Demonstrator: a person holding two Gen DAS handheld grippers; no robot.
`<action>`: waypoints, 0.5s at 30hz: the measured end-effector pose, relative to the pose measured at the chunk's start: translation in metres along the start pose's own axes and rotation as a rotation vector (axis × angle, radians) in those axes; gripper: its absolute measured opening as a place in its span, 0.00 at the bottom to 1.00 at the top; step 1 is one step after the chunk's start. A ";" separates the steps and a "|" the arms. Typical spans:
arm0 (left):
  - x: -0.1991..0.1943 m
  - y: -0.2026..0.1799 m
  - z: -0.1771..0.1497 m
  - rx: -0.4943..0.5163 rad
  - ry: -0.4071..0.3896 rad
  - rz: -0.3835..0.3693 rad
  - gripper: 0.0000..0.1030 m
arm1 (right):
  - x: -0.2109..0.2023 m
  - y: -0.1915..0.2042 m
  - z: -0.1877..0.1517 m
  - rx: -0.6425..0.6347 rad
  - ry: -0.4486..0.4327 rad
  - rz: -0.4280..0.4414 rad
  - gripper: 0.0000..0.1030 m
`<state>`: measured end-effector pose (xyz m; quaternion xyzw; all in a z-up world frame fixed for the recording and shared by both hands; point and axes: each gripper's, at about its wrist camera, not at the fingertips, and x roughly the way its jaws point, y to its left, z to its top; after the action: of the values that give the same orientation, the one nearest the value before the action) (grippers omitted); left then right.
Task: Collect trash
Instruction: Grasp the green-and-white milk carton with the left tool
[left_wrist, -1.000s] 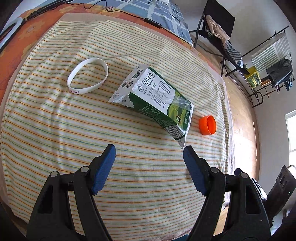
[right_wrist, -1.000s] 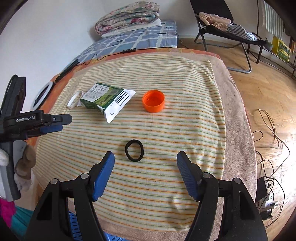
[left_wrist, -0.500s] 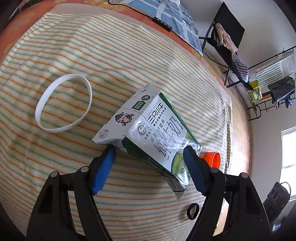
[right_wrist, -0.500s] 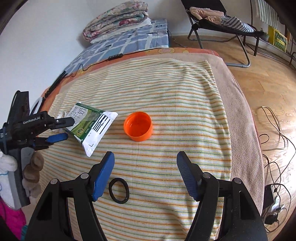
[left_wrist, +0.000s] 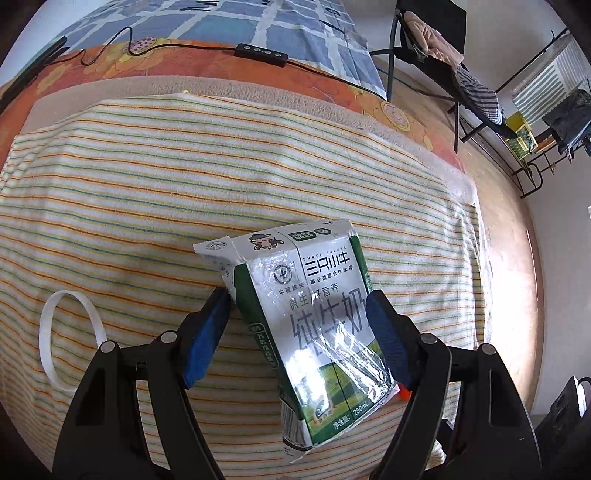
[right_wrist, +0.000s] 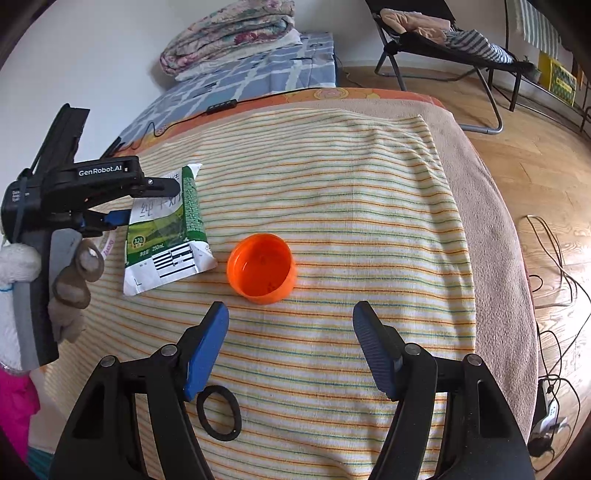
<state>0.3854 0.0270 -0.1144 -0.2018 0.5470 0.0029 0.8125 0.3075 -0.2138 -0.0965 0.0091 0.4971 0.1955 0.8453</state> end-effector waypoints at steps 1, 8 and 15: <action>0.001 -0.007 -0.001 0.020 -0.001 0.008 0.76 | 0.002 0.000 0.001 -0.001 -0.001 -0.003 0.67; 0.024 -0.052 -0.014 0.167 0.042 0.138 0.85 | 0.010 -0.003 0.000 -0.013 0.010 -0.012 0.67; 0.031 -0.060 -0.028 0.256 0.025 0.208 0.83 | 0.008 -0.006 0.000 -0.016 -0.001 -0.007 0.67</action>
<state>0.3861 -0.0442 -0.1314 -0.0389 0.5709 0.0145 0.8199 0.3131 -0.2165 -0.1043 0.0010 0.4950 0.1965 0.8464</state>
